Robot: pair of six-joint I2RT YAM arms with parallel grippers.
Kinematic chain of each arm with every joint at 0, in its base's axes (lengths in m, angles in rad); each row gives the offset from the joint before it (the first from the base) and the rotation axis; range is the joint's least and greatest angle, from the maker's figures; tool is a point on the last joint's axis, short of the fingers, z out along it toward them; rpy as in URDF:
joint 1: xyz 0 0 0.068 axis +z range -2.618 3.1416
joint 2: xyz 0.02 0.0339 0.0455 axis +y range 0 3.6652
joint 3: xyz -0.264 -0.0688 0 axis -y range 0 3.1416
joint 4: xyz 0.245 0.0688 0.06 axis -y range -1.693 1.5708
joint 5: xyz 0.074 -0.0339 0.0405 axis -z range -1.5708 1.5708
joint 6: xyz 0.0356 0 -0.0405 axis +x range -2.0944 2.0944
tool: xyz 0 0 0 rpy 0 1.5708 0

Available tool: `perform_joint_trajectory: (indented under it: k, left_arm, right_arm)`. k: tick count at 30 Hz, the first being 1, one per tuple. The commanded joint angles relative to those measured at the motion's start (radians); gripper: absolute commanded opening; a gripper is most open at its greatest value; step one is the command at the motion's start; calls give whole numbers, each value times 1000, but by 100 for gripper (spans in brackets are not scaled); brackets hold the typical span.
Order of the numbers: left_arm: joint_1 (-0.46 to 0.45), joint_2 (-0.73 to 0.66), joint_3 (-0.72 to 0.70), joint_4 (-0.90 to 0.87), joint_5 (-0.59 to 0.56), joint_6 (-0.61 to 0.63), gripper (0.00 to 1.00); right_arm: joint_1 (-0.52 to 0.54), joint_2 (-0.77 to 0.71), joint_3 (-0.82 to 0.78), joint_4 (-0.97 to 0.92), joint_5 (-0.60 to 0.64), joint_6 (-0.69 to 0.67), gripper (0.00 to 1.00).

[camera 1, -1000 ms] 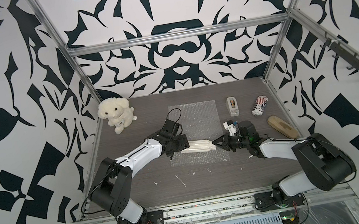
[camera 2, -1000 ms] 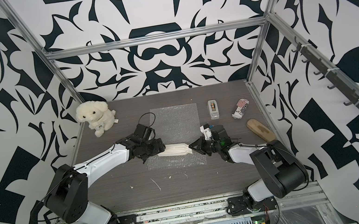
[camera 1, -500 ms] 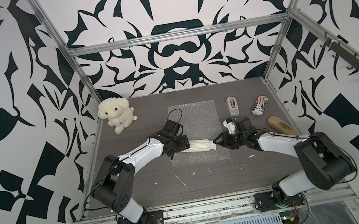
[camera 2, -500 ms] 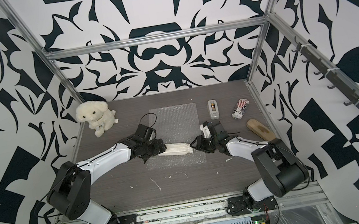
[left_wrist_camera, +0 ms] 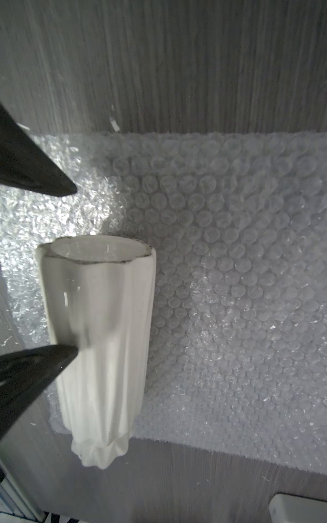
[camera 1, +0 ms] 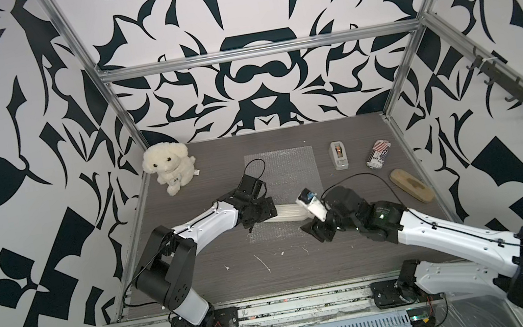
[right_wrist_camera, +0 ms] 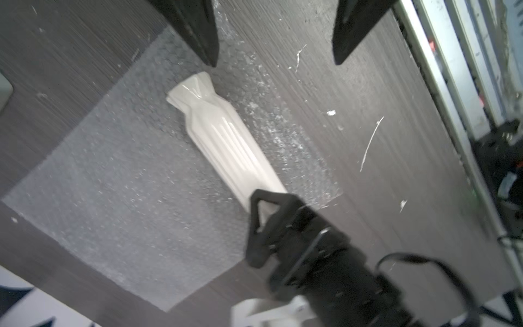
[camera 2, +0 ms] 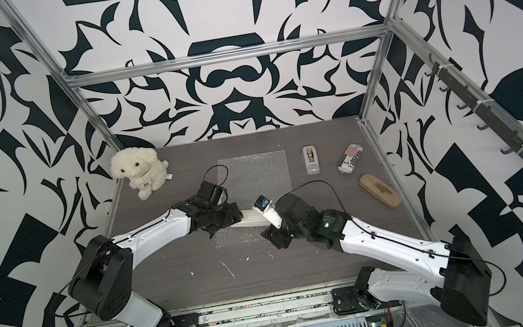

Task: Wrap vases in bubble wrap
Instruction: Place the vase in bubble wrap, then wrap the vase in bubble wrap.

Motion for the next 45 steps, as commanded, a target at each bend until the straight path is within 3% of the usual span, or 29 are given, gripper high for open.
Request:
perform_joint_trajectory:
  k: [1,13,19,27,32,45]
  left_arm:
    - [1,39,-25,-35,-10,7,84]
    - [1,38,-35,-14,6,-1,84]
    - [1,39,-35,-14,3,3,84]
    - [1,48,-31,-13,3,5,84]
    - [1,40,-27,-18,-5,8,84]
    - [1,51,48,-91,-66,61,84]
  right_arm:
    - [53,12,-86,68,135,-358,62]
    - [110,280,-163,360,238,-529,54]
    - [116,366,-163,433,222,-547,52]
    - [118,481,-163,554,348,-612,26]
    - [118,459,-154,603,377,-621,0]
    - [90,401,-111,581,362,-580,0]
